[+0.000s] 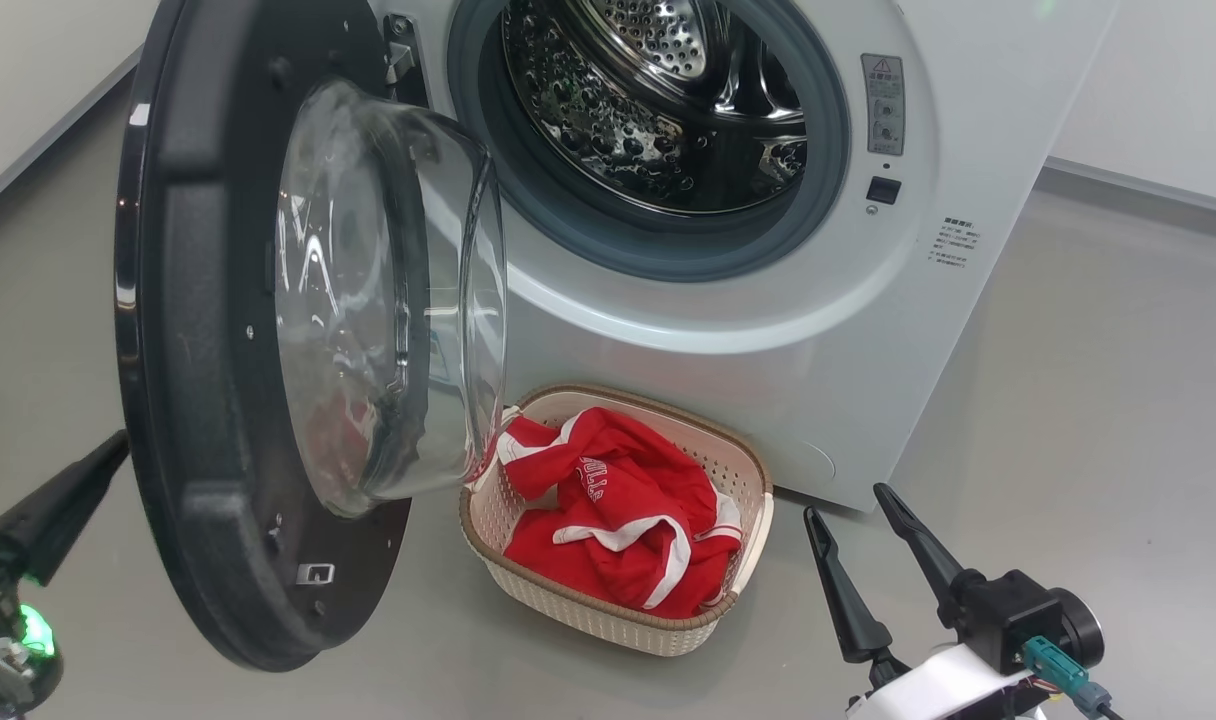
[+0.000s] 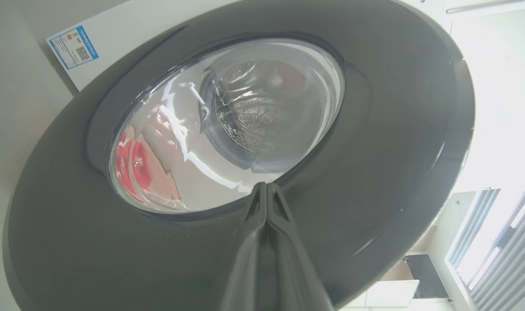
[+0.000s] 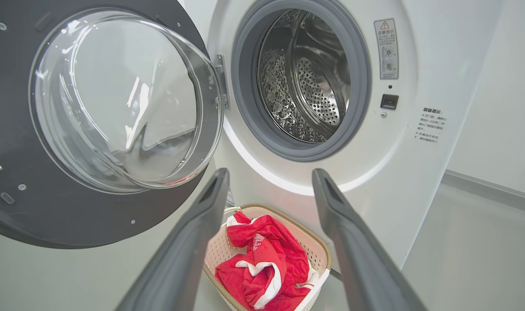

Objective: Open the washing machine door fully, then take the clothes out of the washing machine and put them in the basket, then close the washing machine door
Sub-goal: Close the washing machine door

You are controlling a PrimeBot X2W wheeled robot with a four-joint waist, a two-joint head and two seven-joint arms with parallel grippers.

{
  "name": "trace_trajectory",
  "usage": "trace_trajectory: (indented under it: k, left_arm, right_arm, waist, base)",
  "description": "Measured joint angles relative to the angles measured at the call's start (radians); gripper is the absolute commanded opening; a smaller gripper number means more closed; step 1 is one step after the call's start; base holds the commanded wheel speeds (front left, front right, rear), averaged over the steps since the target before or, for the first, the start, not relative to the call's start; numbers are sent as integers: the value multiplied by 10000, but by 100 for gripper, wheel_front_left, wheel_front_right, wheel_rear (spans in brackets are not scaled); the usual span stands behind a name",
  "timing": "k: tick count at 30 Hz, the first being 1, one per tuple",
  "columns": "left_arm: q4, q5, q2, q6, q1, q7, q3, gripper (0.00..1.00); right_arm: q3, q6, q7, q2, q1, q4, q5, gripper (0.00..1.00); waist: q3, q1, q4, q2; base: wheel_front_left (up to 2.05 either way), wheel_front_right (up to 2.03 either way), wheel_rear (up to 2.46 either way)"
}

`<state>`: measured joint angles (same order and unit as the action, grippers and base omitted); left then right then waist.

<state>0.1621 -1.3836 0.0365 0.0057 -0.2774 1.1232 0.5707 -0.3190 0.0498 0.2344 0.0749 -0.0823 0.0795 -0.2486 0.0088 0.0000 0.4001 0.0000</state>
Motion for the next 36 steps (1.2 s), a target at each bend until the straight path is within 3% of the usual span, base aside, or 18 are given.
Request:
trace_trajectory:
  k: [3,8,13,21,28,32,36]
  left_arm:
    - [-265,341,-4,-132,150,-640,314,0]
    - [-838,1810,111,-957,776,-1542,188,0]
    - [-1271,3189,140,-1258,1241,-2681,-15,0]
    - [-1998,5225,437,-1269,2176,-4849,-305,0]
    - [-2963,6431,1009,-1298,2951,-6694,-1975,0]
    - [-2834,7012,1116,-1298,3673,-7446,-2823,0]
    - [-2332,7553,1101,-1300,4212,-8355,-3018,0]
  right_arm:
    - [21,-8,2,-4,-16,0,-35,100]
    - [38,-8,13,-8,-29,0,-44,100]
    - [125,-84,13,-12,-65,6,-50,100]
    - [71,-82,31,-25,-77,6,-50,100]
    - [27,-81,44,-29,-77,6,-50,100]
    - [29,-81,46,-25,-78,6,-50,100]
    - [31,-81,46,-21,-78,6,-50,100]
  waist:
    - [-3,0,4,0]
    - [-4,0,40,0]
    - [-33,0,148,0]
    - [-53,0,221,0]
    - [-33,0,208,0]
    - [-20,0,181,0]
    - [12,0,157,0]
  base:
    - [0,0,0]
    - [0,0,0]
    - [0,0,0]
    - [0,0,0]
    - [0,0,0]
    - [0,0,0]
    - [0,0,0]
